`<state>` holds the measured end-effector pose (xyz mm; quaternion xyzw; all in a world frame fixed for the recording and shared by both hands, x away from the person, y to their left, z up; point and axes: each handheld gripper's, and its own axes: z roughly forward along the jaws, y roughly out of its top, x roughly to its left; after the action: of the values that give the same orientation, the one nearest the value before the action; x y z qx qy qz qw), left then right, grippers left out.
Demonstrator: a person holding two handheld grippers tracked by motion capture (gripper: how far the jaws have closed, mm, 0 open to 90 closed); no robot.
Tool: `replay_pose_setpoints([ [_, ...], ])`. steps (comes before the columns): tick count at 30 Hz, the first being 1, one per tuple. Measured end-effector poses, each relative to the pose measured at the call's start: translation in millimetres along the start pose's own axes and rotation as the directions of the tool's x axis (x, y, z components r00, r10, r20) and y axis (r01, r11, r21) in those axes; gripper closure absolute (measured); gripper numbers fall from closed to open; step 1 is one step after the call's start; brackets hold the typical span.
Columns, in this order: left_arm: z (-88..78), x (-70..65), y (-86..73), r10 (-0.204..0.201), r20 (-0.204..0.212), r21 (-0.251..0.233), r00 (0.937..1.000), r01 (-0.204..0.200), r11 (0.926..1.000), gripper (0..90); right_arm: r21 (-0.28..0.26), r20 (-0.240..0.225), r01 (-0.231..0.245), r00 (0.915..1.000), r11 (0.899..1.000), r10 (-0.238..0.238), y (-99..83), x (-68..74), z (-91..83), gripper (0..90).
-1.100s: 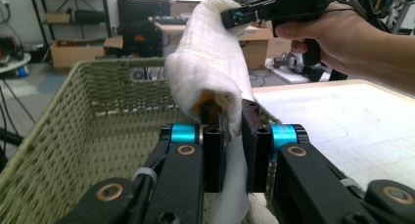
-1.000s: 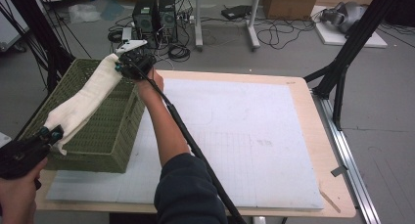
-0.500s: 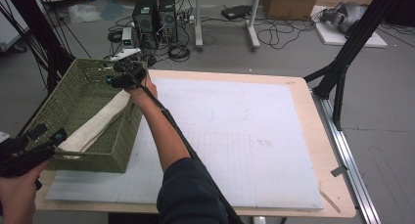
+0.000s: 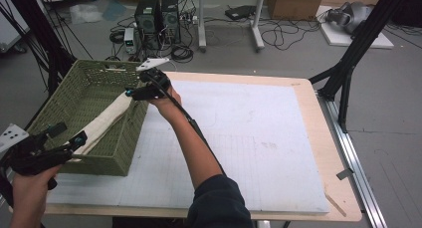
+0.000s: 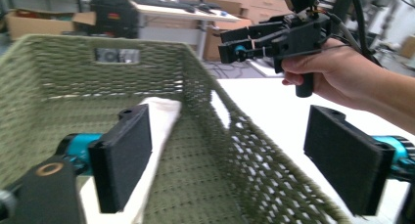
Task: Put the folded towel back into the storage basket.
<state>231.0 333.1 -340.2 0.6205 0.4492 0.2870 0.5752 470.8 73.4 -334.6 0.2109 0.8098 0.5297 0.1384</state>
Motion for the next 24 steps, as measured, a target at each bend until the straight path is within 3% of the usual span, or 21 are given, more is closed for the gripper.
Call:
replay_pose_setpoints([
  [4, 5.6, -6.6, 1.3, 0.019, 0.037, 0.000, 0.9991, -0.019, 0.9998, 19.2, -0.005, 0.002, -0.017, 0.9999, 1.000, 0.017, -5.9, -6.4, -14.5, 21.9],
  [9, 11.1, -13.6, 1.6, 0.006, 0.089, -0.007, 0.9960, -0.005, 1.0000, 19.0, -0.004, 0.007, -0.001, 1.0000, 1.000, 0.001, -7.9, -9.5, -32.9, 19.8],
  [15, 15.9, -21.7, 1.6, 0.019, 0.119, -0.003, 0.9927, -0.019, 0.9998, 18.9, -0.015, 0.007, -0.032, 0.9994, 0.999, 0.032, -15.2, -13.6, -58.3, 16.6],
  [19, 19.9, -27.7, 1.0, 0.026, 0.140, -0.008, 0.9898, -0.025, 0.9996, 18.9, -0.005, 0.012, -0.011, 0.9999, 1.000, 0.011, -23.9, -14.5, -77.4, 16.6],
  [24, 27.1, -37.2, -0.5, 0.063, 0.159, 0.011, 0.9853, -0.066, 0.9978, 19.1, -0.022, 0.032, -0.019, 0.9993, 1.000, 0.020, -32.4, -19.2, -102.0, 16.6],
])
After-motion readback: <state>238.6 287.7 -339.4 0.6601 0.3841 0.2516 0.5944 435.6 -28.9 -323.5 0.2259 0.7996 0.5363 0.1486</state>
